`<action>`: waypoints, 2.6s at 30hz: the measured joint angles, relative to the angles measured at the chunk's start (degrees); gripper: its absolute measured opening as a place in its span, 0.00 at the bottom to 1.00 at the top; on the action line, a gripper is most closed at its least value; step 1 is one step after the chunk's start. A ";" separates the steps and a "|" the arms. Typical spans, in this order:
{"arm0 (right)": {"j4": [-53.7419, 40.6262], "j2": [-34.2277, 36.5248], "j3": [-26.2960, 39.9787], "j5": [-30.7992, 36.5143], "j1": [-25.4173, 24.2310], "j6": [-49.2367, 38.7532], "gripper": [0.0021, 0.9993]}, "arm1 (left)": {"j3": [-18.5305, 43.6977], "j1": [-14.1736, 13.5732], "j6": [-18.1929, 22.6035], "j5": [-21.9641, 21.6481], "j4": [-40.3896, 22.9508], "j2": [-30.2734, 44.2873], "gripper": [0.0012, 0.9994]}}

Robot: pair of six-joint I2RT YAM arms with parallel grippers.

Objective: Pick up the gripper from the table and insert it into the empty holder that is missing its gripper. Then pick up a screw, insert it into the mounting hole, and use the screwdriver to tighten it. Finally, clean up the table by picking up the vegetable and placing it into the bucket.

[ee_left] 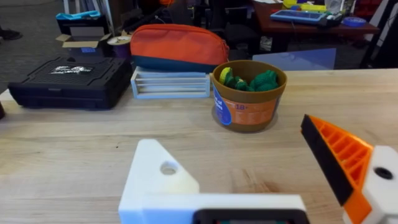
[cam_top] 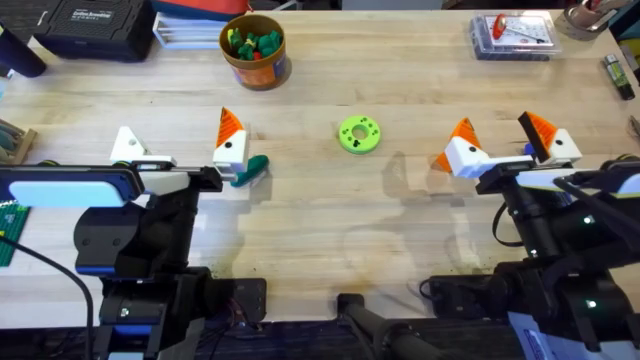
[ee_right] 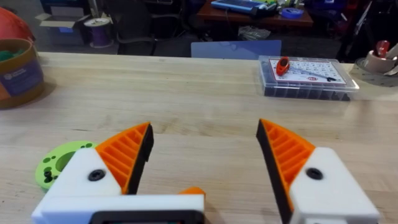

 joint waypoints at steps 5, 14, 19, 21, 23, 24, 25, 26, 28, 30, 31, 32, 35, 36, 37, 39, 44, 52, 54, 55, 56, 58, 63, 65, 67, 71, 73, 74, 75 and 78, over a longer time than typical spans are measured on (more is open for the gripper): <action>-0.11 0.00 0.02 0.02 0.00 -0.12 0.99 | 0.00 0.00 0.01 0.02 0.00 -0.01 0.99; -8.14 1.54 4.98 0.62 0.00 -0.09 1.00 | 5.26 0.00 0.02 0.61 -7.02 0.70 0.99; -25.37 9.80 21.30 0.68 0.00 -0.11 0.99 | 21.08 0.00 0.06 3.22 -19.75 8.75 0.99; -31.56 14.19 28.16 0.68 0.00 -0.11 0.99 | 27.72 -0.02 0.03 5.48 -25.74 13.99 0.99; -35.85 19.06 34.33 0.67 0.00 -0.13 0.99 | 33.66 -0.02 0.05 8.39 -31.95 20.16 0.99; -37.26 21.28 36.74 0.68 0.00 -0.12 0.99 | 35.97 -0.02 0.05 9.93 -34.46 23.29 0.99; -38.05 23.39 38.80 0.68 0.00 -0.11 0.99 | 37.75 -0.02 0.04 11.48 -36.48 26.34 0.99; -38.25 24.98 40.07 0.68 0.00 -0.13 0.99 | 38.96 -0.02 0.02 12.90 -37.67 29.05 0.99; -38.25 27.76 41.67 0.68 0.00 -0.13 0.99 | 40.18 -0.02 0.02 15.41 -38.50 34.07 0.99; -38.48 29.29 41.88 0.68 0.00 -0.12 0.99 | 40.46 -0.02 -0.04 17.60 -39.85 38.05 0.99; -38.79 29.85 41.88 0.68 0.00 -0.11 0.99 | 40.46 -0.02 -0.15 18.64 -40.68 39.63 0.99; -38.97 30.28 41.88 0.68 0.00 -0.11 0.99 | 40.46 -0.02 -0.24 19.87 -41.69 41.38 0.99; -38.95 30.53 41.88 0.68 0.00 -0.13 0.99 | 40.46 -0.02 -0.39 23.10 -42.01 47.22 0.76; -38.99 30.53 41.88 0.68 0.00 -0.13 0.99 | 40.46 -0.02 -0.09 23.34 -41.46 47.80 0.62; -38.97 30.53 41.88 0.68 0.00 -0.13 0.99 | 40.46 -0.02 0.24 23.62 -40.86 48.19 0.45; -39.04 30.53 41.88 0.68 0.00 -0.11 0.99 | 40.46 -0.02 0.70 24.08 -39.98 48.22 0.15; -39.33 30.53 41.88 0.68 0.00 -0.12 0.99 | 40.46 -0.22 1.54 27.06 -35.66 46.20 0.86; -39.39 30.52 41.88 0.68 0.00 -0.13 0.99 | 40.61 -2.49 1.53 40.81 -12.71 42.99 0.99; -39.39 30.53 41.88 0.68 0.00 -0.11 0.99 | 40.61 -2.49 1.52 41.56 -14.24 43.01 0.99; -39.39 30.53 41.88 0.68 0.00 -0.13 0.99 | 40.61 -2.49 1.53 41.93 -15.75 43.01 0.99; -39.41 30.53 41.88 0.68 0.00 -0.11 0.99 | 40.61 -2.49 1.51 42.13 -16.39 43.01 0.99; -39.41 30.53 41.88 0.68 0.00 -0.13 0.99 | 40.61 -2.49 1.53 42.32 -16.61 43.01 0.99; -39.40 30.53 41.88 0.68 0.00 -0.13 0.99 | 39.92 -3.29 2.65 42.01 -16.04 42.02 0.99; -39.39 30.53 41.88 0.68 0.00 -0.11 0.99 | 37.70 -4.10 3.22 41.99 -14.13 39.28 0.99; -39.42 30.53 41.88 0.68 0.00 -0.11 0.99 | 33.89 -4.91 3.61 41.84 -11.05 34.85 0.99; -39.41 30.53 41.88 0.68 0.00 -0.13 0.99 | 22.94 -6.35 3.14 41.38 -2.68 22.99 0.99; -39.41 30.53 41.88 0.68 0.00 -0.11 0.99 | 17.44 -6.62 1.67 40.63 1.25 17.53 0.99; -39.41 30.53 41.88 0.68 0.00 -0.13 0.99 | 14.70 -6.62 0.77 40.44 2.92 14.81 0.99; -39.41 30.53 41.88 0.68 0.00 -0.11 0.99 | 11.95 -6.62 -0.21 40.23 4.21 12.02 0.99; -39.41 30.53 41.88 0.68 0.00 -0.13 0.99 | 5.83 -6.62 -2.61 39.78 6.28 5.46 0.99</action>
